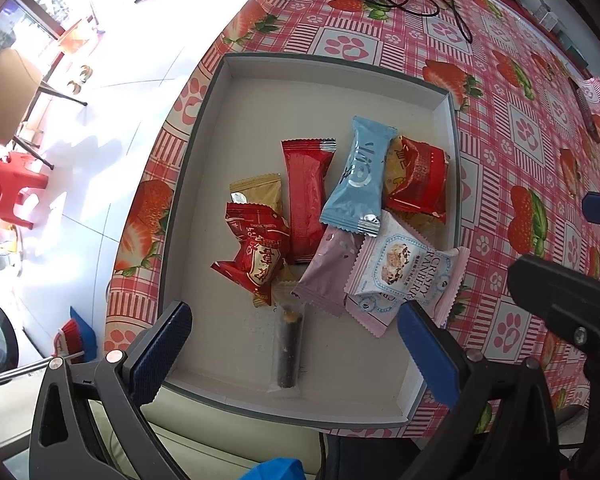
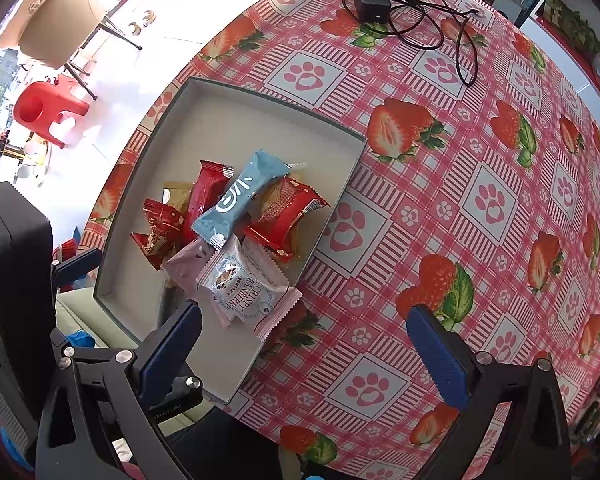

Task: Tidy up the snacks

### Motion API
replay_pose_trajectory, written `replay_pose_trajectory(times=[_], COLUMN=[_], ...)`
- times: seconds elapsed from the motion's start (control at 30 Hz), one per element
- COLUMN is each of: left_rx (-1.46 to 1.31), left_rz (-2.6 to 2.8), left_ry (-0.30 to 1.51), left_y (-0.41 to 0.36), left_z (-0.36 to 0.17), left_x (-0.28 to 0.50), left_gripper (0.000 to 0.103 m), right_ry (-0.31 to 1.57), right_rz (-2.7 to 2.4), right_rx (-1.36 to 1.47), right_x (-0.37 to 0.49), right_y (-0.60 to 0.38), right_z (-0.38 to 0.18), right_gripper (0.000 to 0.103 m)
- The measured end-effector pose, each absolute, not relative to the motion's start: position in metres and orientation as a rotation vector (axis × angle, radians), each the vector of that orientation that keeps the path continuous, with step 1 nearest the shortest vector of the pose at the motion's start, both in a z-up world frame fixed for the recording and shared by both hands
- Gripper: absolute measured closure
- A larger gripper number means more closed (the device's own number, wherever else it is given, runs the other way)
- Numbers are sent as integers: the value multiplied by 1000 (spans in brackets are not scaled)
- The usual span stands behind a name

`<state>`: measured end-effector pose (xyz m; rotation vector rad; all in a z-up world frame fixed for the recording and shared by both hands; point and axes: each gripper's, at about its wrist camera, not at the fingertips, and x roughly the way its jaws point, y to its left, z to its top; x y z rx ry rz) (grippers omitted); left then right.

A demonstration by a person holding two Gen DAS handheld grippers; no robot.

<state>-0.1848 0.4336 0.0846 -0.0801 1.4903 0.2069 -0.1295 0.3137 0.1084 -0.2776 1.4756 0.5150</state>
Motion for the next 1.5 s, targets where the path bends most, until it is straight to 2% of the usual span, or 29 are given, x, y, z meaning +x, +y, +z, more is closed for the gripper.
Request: replay_pose_trajectory(times=[1.5], left_rx=[-118], left_rz=[213], left_ry=[1460], left_y=[445], left_z=[89], left_x=[-194], left_gripper=[0], right_ry=[1477], right_rz=[530], right_rx=[-292], right_x=[-141], right_y=[326], right_z=[108], right_gripper=[0])
